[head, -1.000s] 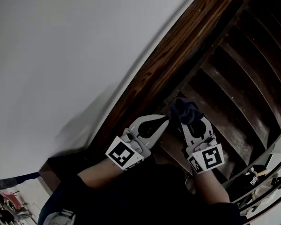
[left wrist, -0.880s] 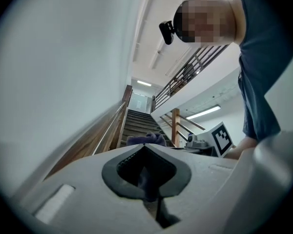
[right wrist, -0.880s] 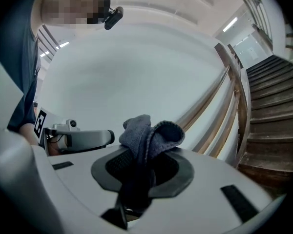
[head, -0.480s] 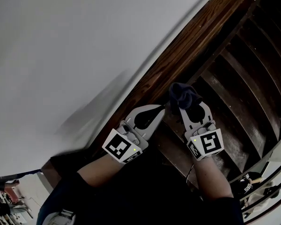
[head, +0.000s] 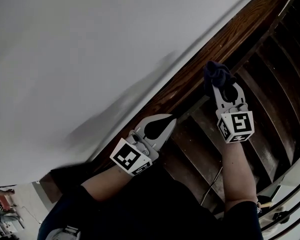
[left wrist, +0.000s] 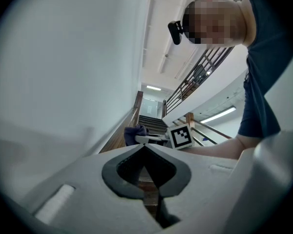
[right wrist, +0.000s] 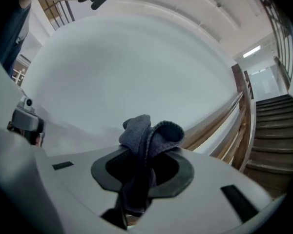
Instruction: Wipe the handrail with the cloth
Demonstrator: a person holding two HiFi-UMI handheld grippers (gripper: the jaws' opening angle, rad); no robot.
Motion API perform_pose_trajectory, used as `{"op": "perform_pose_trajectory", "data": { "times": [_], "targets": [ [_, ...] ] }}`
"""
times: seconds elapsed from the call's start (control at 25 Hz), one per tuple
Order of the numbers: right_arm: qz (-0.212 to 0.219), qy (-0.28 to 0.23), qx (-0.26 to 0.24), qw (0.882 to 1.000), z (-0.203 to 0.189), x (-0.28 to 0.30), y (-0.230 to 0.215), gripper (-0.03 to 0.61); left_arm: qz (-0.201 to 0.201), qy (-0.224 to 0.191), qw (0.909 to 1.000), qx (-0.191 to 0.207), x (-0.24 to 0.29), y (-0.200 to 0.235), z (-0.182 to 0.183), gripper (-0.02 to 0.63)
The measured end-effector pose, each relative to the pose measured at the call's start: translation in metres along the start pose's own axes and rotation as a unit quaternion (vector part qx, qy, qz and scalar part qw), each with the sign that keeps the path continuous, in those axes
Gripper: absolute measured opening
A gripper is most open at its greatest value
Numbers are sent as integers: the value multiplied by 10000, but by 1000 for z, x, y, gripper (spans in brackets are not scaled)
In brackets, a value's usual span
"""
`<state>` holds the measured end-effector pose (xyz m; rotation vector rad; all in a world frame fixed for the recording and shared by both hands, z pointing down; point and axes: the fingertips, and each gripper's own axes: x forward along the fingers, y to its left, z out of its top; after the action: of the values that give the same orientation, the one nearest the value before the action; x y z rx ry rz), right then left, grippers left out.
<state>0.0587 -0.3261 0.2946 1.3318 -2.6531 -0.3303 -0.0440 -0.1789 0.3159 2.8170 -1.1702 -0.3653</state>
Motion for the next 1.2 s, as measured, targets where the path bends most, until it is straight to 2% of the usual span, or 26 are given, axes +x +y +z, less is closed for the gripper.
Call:
{"op": "perform_pose_trajectory", "data": {
  "times": [0.24,0.48,0.88,0.96,1.08,1.2],
  "targets": [
    [-348,-97,-188,9992,8,36,-41,95,-91,3,9999,98,18,10,8,5],
    [-353,-256,-159,9989,2,49,-35,95,-219,19,9996,198,29,7,15,5],
    [160,-506,91,9985,-35,44,32,95,-104,331,9994,-47,19,20,-21,5],
    [277,-510,142,9982,-47,41,51,95,-60,364,9993,-80,17,22,-27,5],
    [542,-817,68,9952,-57,40,85,95,37,419,9991,-86,13,25,-31,5],
    [857,-700,-3,9939,-73,33,123,95,124,460,9989,-19,4,23,-29,5]
  ]
}}
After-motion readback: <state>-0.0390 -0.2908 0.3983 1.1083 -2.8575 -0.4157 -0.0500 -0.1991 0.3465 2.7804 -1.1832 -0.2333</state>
